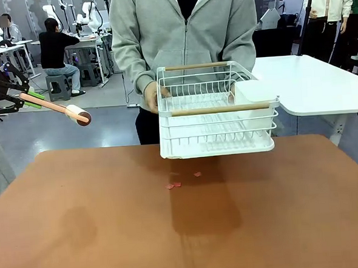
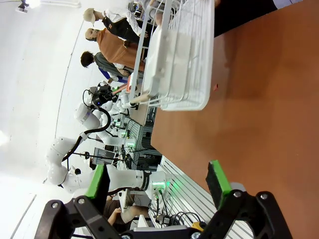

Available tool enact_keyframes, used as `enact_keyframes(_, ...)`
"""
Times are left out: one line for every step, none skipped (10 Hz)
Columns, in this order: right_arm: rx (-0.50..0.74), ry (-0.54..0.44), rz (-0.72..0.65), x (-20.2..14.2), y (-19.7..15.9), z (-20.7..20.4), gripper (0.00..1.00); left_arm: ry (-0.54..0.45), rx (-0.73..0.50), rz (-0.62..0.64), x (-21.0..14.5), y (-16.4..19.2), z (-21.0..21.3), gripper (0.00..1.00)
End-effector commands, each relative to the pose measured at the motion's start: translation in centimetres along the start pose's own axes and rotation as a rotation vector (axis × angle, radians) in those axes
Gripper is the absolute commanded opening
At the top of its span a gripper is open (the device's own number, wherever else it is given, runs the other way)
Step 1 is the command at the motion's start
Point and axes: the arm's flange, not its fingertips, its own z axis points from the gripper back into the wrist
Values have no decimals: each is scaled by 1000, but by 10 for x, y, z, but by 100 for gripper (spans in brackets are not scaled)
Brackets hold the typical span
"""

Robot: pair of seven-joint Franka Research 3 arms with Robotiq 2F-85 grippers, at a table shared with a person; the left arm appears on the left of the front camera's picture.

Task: Clean the table.
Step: Clean the table with the Lint Roller when the human lifts the Dish drying rack.

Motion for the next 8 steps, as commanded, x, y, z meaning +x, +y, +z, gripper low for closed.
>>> enact_keyframes(17,-10,19,0,2,-1,100,1,6,14,-1,-2,0,18)
enact_keyframes(17,-10,19,0,2,-1,100,1,6,14,-1,-2,0,18)
enact_keyframes(17,-10,19,0,2,-1,100,0,0,0,0,0,0,18)
enact_keyframes(17,-10,19,0,2,-1,100,80,82,-111,21,-12,2,22)
enact_keyframes(17,-10,19,0,2,-1,100,213,152,-219,45,-29,0,22)
enact_keyframes(17,-10,19,0,2,-1,100,360,217,-377,56,-36,-15,22)
enact_keyframes(17,-10,19,0,2,-1,100,407,283,-485,46,-28,-44,22)
enact_keyframes(17,-10,19,0,2,-1,100,476,280,-586,37,-14,-70,22)
